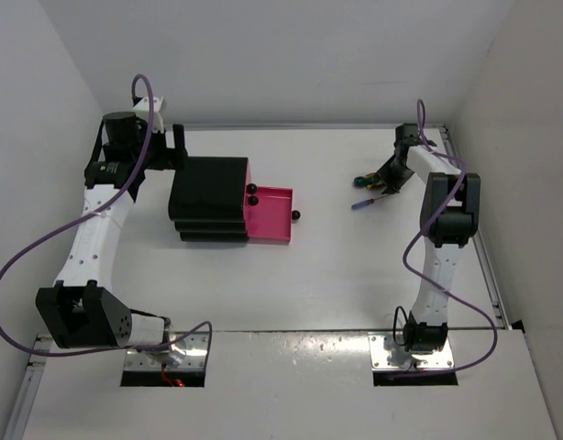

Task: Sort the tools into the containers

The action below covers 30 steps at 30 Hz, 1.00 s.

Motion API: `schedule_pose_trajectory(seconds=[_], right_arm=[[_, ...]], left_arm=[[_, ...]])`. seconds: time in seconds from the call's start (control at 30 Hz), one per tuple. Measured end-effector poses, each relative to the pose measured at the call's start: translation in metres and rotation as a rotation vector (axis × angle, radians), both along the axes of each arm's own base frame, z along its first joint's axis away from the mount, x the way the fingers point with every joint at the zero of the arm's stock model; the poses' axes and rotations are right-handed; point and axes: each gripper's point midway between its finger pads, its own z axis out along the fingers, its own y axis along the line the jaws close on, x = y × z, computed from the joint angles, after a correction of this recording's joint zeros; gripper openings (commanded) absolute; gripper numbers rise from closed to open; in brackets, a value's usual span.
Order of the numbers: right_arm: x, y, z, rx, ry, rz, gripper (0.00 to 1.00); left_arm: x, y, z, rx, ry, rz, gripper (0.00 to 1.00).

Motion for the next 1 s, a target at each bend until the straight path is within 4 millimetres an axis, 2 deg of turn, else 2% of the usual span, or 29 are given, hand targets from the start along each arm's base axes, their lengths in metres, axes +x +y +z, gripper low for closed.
schedule_pose_trajectory(seconds=[0.37,0.53,0.87,1.0], right_arm=[[0.008,-0.003,-0.005,0.029,-0.015,-0.048,0.40],[0.010,-0.005,-0.005,0.030,-0.016,-0.068,0.40],[0.014,-0.026,-0.010,-0.028,-0.009,-0.138,0.42],[0.020,-0.033,-0.010,-0.054,-0.012,-0.149,0.33]], left_arm=[[-0.002,0.001,-0.012,0.003,0.025,0.007,0.99],[-0.001,0.002,-0.012,0.005,0.020,0.010,0.99],[-0.001,0.003,-0.021,0.007,0.036,0.016,0.99],[-0.002,0.003,-0.022,0.008,0.039,0.016,0.99]])
